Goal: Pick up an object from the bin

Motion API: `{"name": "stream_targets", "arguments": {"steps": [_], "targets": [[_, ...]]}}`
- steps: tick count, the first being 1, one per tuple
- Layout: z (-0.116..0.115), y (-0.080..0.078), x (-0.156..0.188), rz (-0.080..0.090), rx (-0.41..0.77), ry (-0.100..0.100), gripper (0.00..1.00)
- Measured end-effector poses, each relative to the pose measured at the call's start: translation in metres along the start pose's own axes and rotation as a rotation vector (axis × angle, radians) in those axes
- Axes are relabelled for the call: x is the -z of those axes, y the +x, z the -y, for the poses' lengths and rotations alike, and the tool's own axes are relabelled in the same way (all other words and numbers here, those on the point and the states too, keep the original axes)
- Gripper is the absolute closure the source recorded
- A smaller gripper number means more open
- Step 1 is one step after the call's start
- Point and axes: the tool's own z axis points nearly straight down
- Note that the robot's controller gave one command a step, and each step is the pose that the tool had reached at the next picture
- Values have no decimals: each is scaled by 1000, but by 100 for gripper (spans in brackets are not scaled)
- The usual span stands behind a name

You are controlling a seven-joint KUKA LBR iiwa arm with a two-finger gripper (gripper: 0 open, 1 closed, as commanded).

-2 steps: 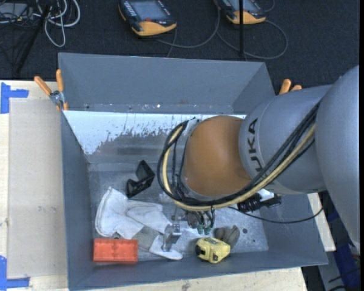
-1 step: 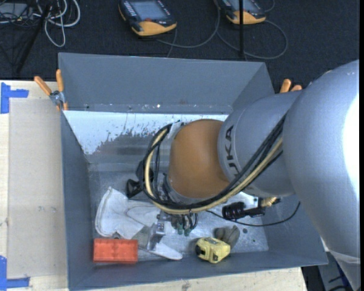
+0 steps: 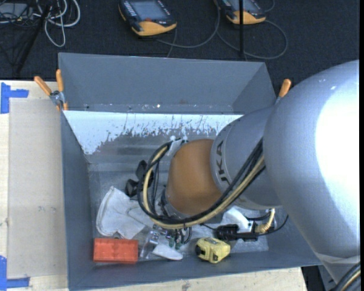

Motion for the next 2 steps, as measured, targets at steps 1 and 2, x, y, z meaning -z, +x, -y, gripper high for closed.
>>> {"name": "stream_targets", "arguments": {"steps": [1,2], "targets": [[8,-21,1,18,14,-11,100],[8,-21,1,19,14,-11,100]]}}
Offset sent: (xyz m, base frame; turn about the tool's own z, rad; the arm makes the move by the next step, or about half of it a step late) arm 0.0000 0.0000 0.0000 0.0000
